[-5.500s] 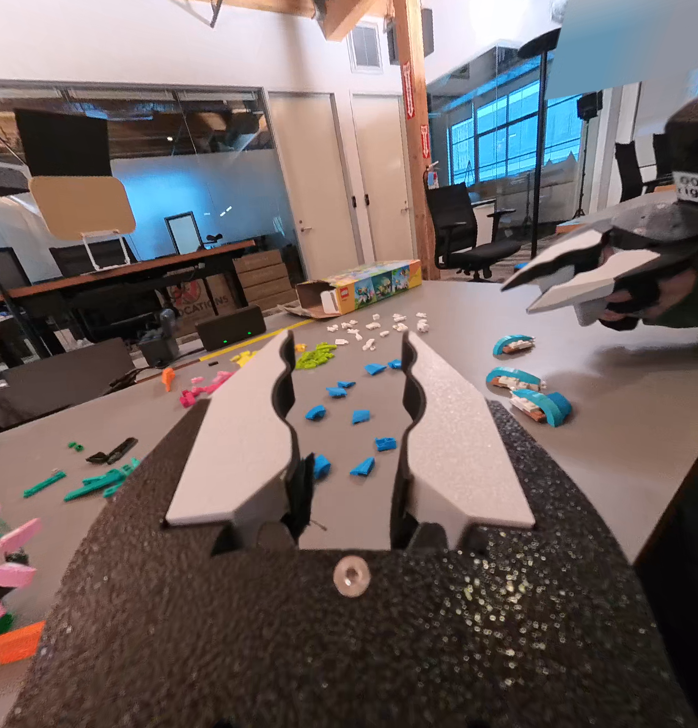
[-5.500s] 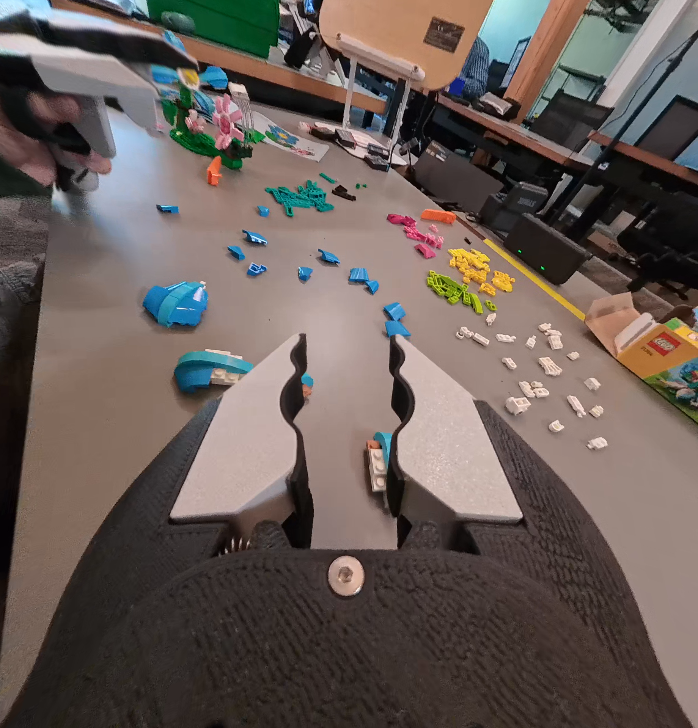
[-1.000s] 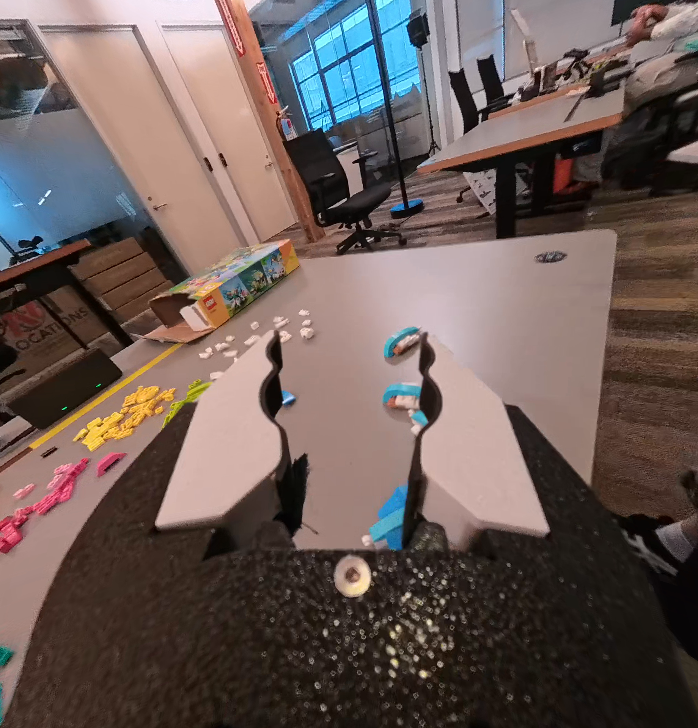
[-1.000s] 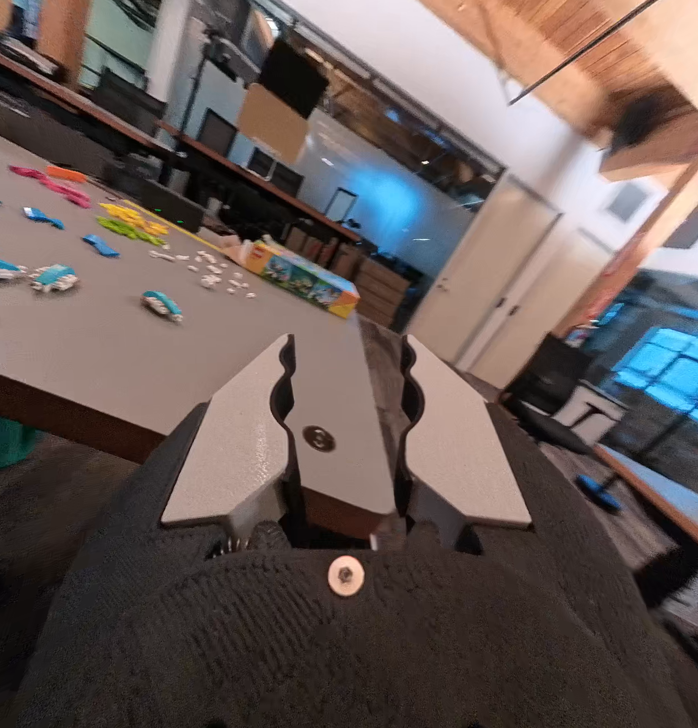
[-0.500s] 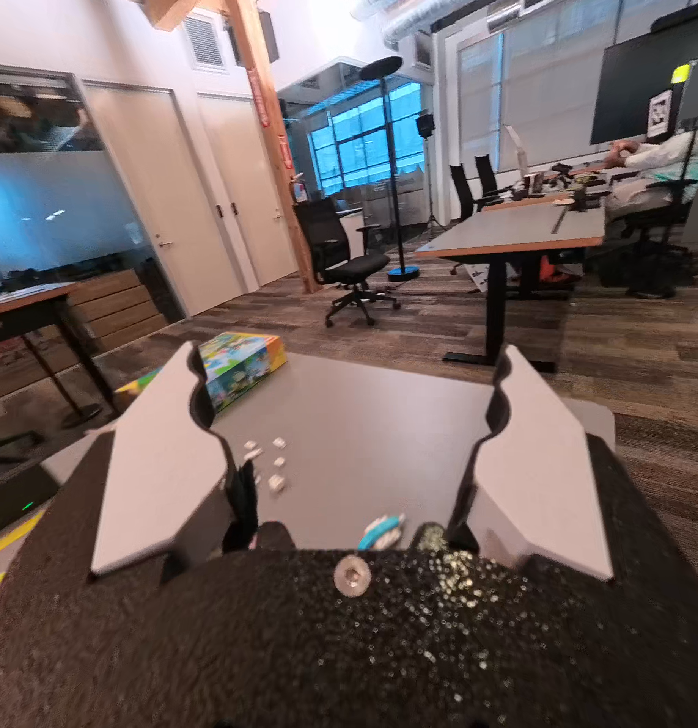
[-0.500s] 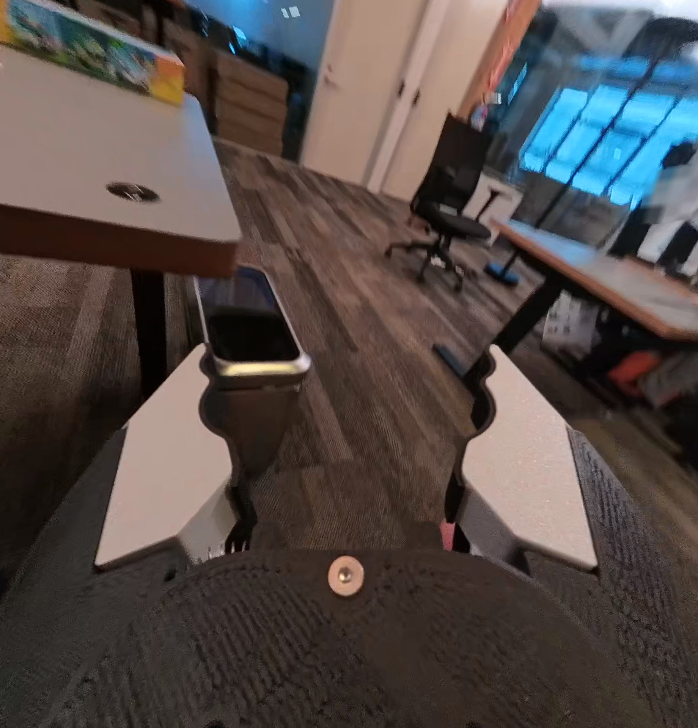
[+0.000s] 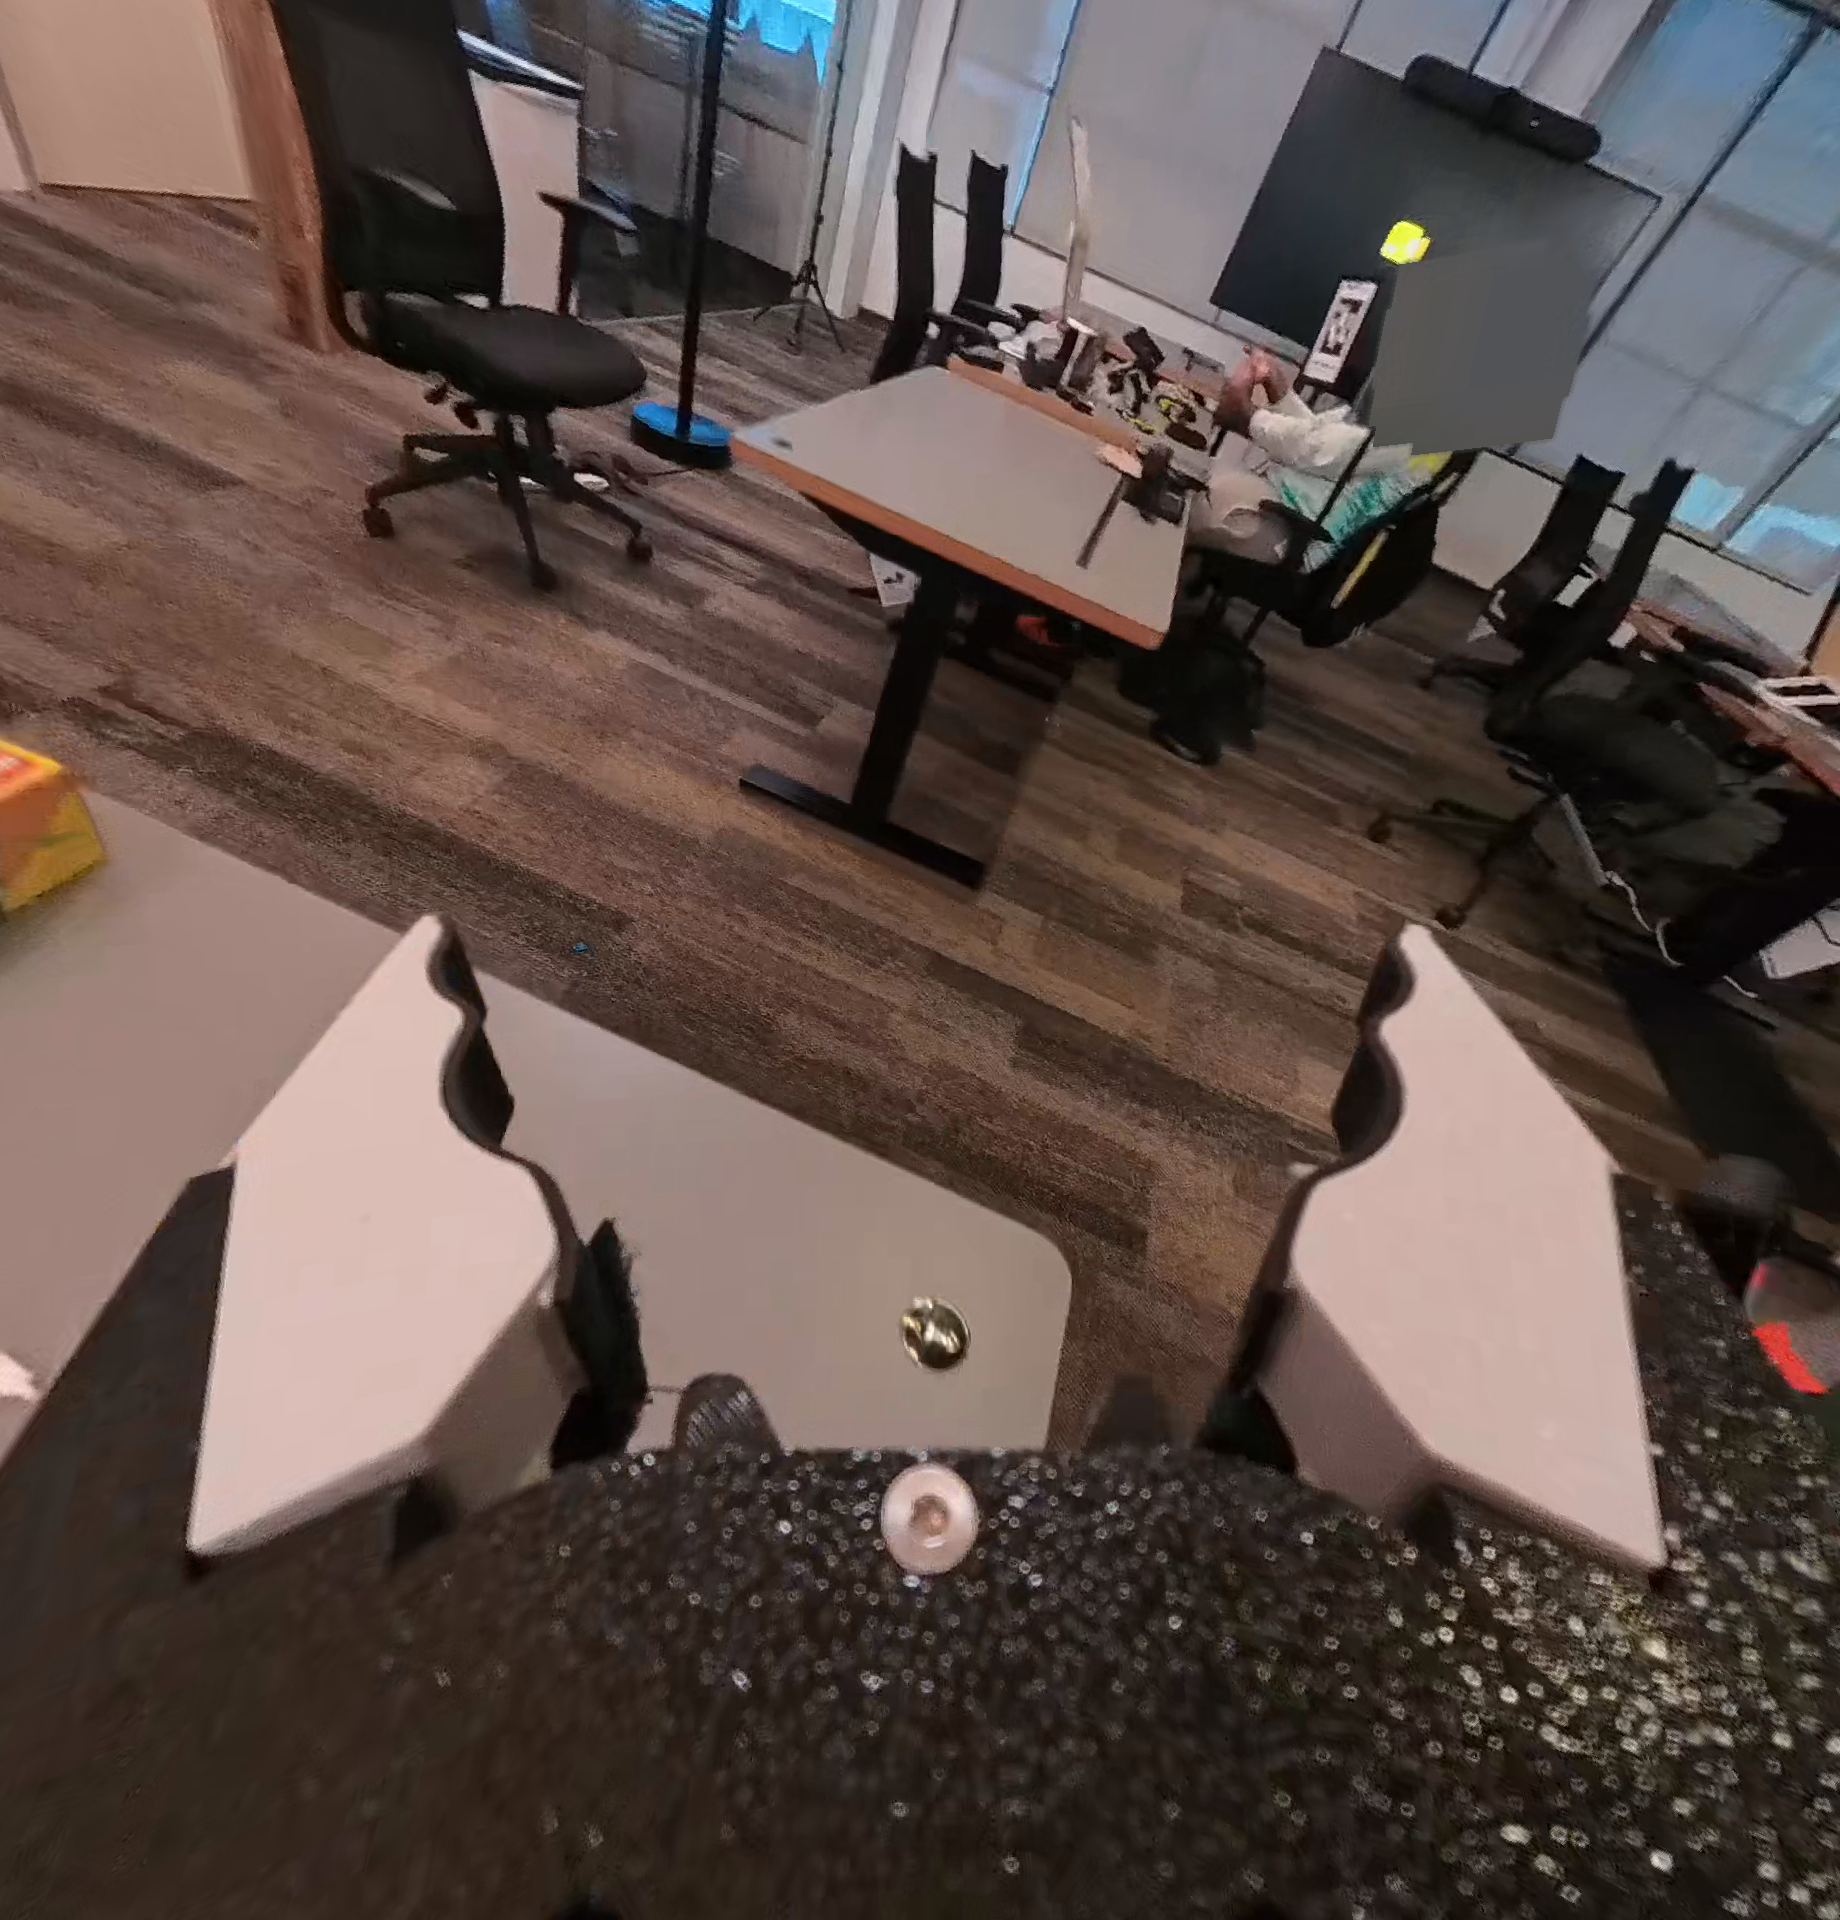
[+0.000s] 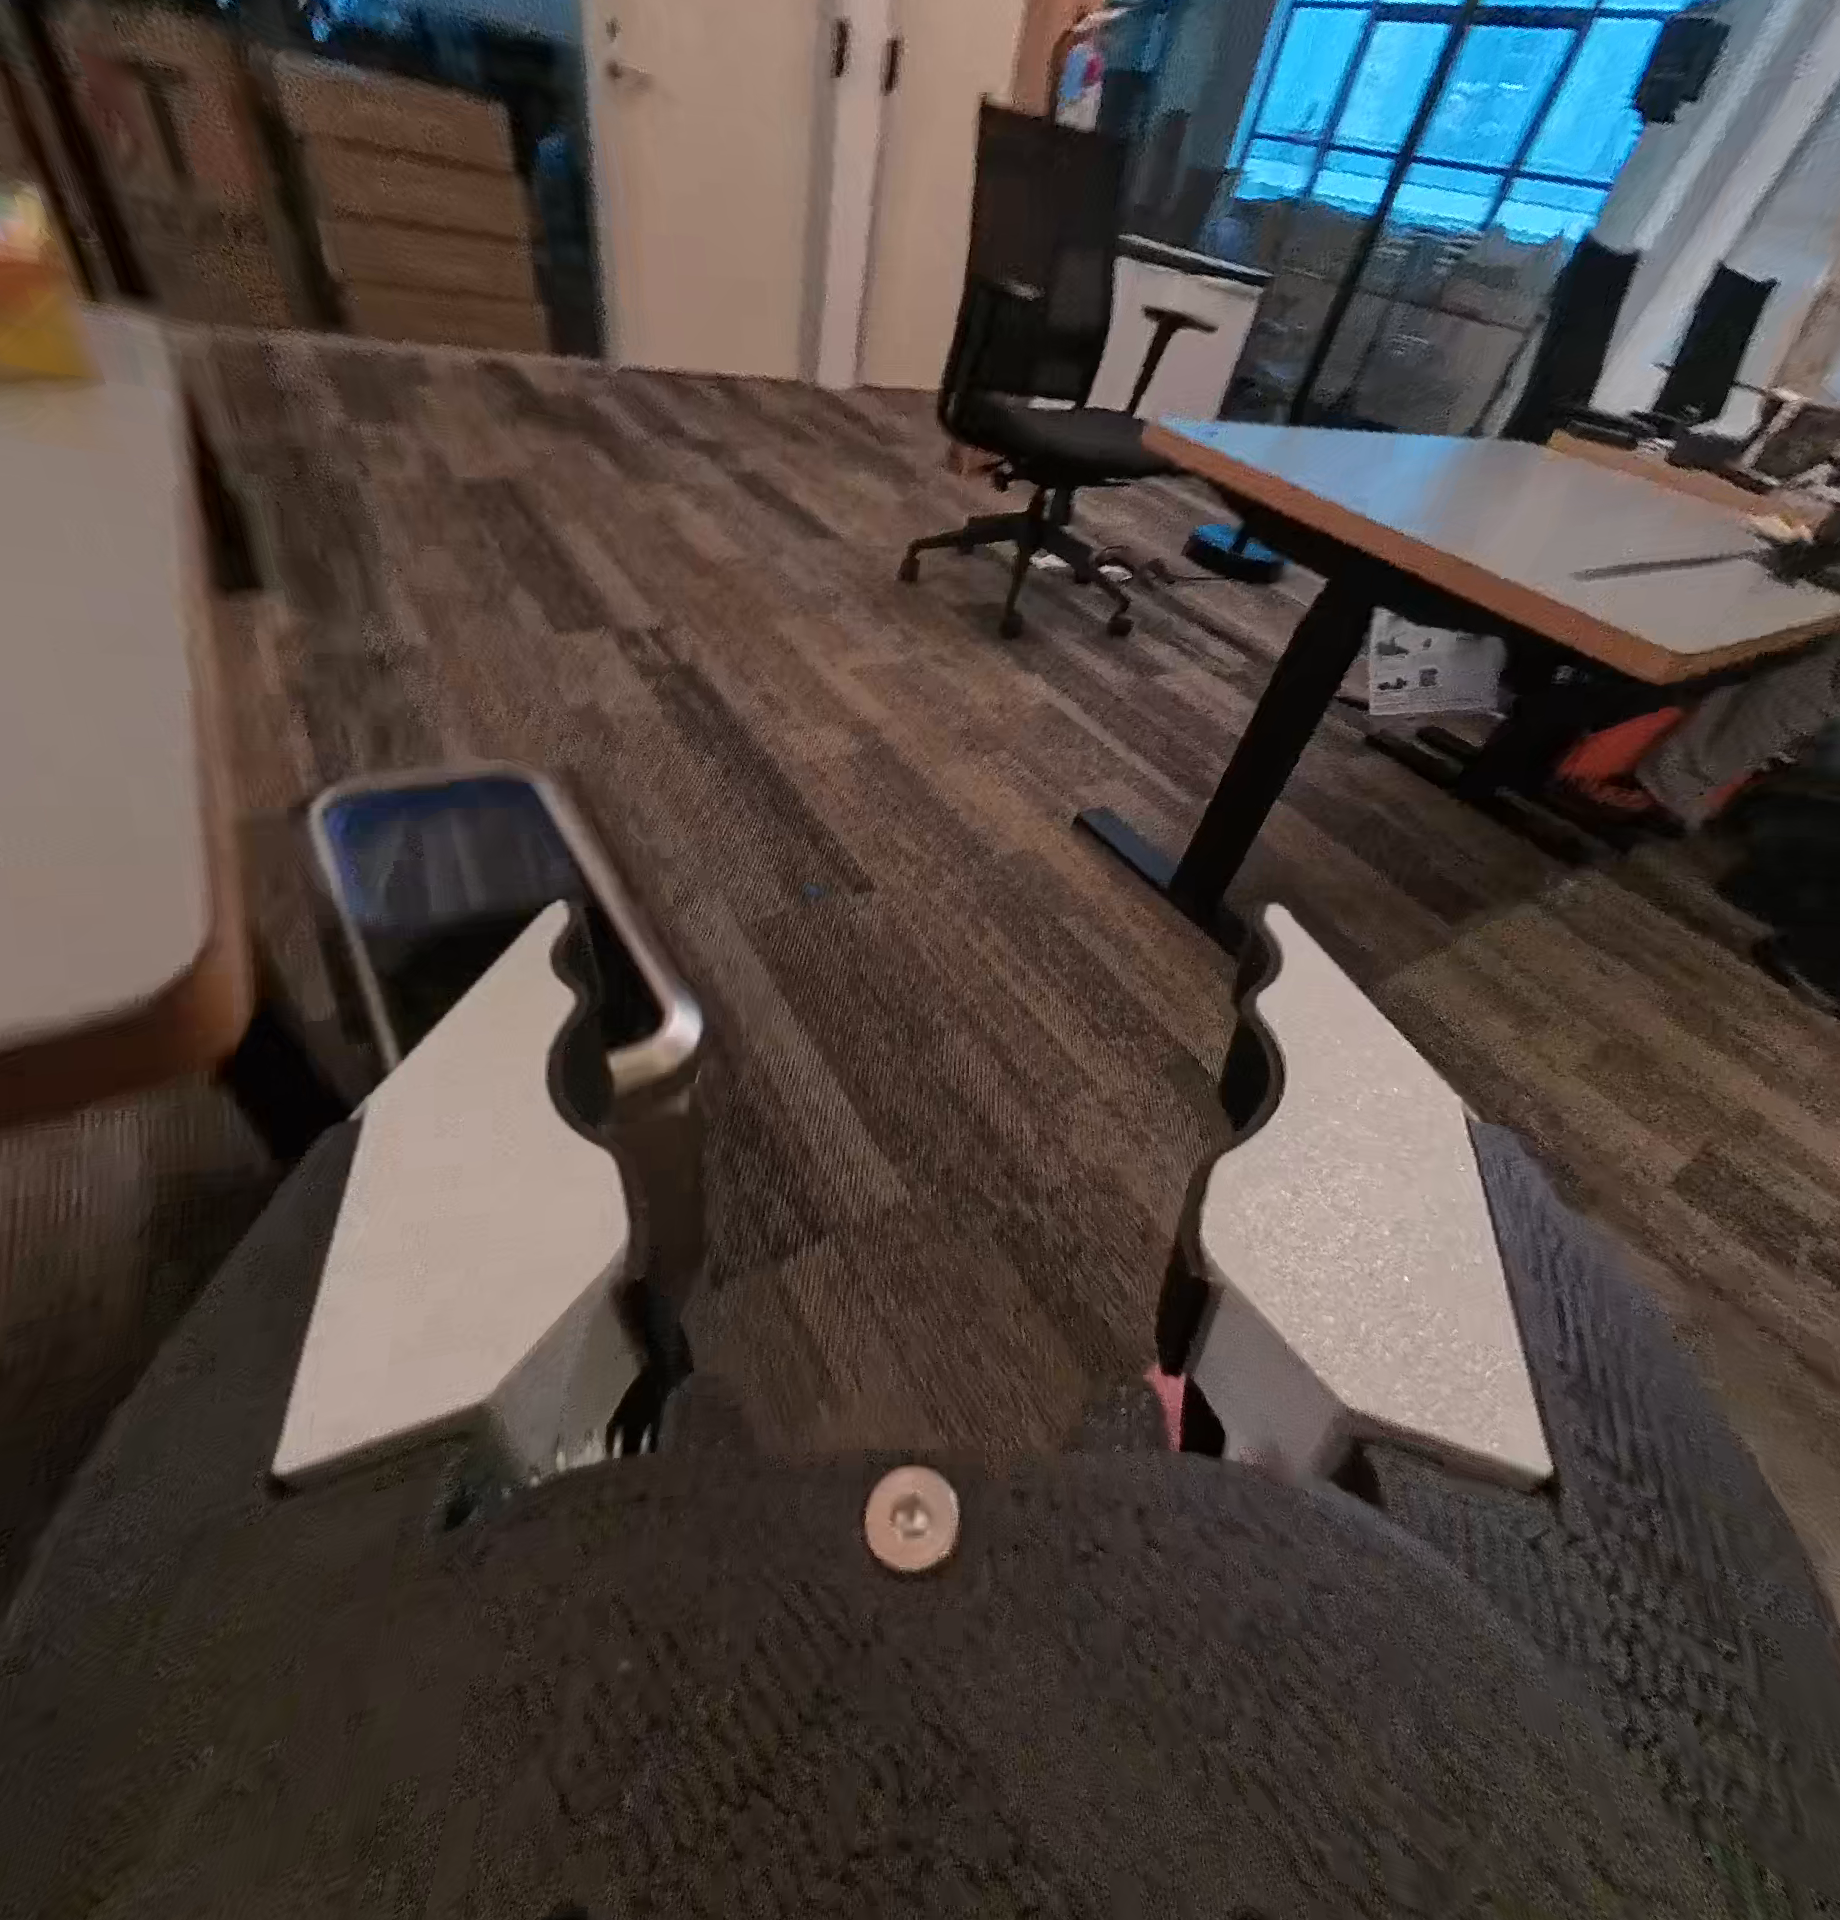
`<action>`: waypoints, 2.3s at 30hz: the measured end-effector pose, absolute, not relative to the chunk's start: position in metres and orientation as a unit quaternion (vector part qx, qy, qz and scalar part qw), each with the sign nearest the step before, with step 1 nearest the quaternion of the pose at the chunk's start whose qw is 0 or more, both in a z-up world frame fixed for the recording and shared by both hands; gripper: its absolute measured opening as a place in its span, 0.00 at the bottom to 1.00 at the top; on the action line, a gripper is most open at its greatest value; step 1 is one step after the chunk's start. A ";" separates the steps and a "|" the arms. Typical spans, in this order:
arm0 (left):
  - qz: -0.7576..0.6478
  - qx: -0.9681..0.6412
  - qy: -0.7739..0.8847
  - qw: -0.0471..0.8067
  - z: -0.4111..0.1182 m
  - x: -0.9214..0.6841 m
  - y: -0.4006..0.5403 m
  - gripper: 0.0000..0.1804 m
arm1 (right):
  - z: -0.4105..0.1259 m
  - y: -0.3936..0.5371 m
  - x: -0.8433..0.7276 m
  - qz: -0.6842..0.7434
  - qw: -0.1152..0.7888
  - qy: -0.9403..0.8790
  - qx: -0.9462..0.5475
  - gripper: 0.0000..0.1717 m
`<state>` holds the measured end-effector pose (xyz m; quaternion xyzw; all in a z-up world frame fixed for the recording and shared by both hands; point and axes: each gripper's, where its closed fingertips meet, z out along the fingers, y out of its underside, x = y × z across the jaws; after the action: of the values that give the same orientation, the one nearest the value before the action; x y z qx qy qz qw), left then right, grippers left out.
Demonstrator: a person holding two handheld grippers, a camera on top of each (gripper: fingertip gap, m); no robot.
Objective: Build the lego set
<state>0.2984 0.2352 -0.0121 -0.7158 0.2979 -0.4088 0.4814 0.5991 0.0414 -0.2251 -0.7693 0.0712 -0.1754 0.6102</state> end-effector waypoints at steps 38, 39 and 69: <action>-0.658 -0.399 0.539 0.342 0.096 1.003 0.202 0.88 | 0.102 -0.021 0.952 -0.452 0.651 0.325 -0.516 0.74; -0.647 -0.399 0.550 0.346 0.093 1.012 0.222 0.88 | 0.101 -0.008 0.967 -0.450 0.650 0.328 -0.518 0.74; 0.020 -0.827 0.003 0.562 -0.128 0.688 0.748 0.43 | -0.220 0.780 1.156 0.134 0.482 -0.226 -0.836 0.48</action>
<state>0.6880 0.7475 -0.1281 -0.8267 0.0033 0.0201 0.5623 1.1564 0.7797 -0.2203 -0.8358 -0.2260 0.1343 0.4821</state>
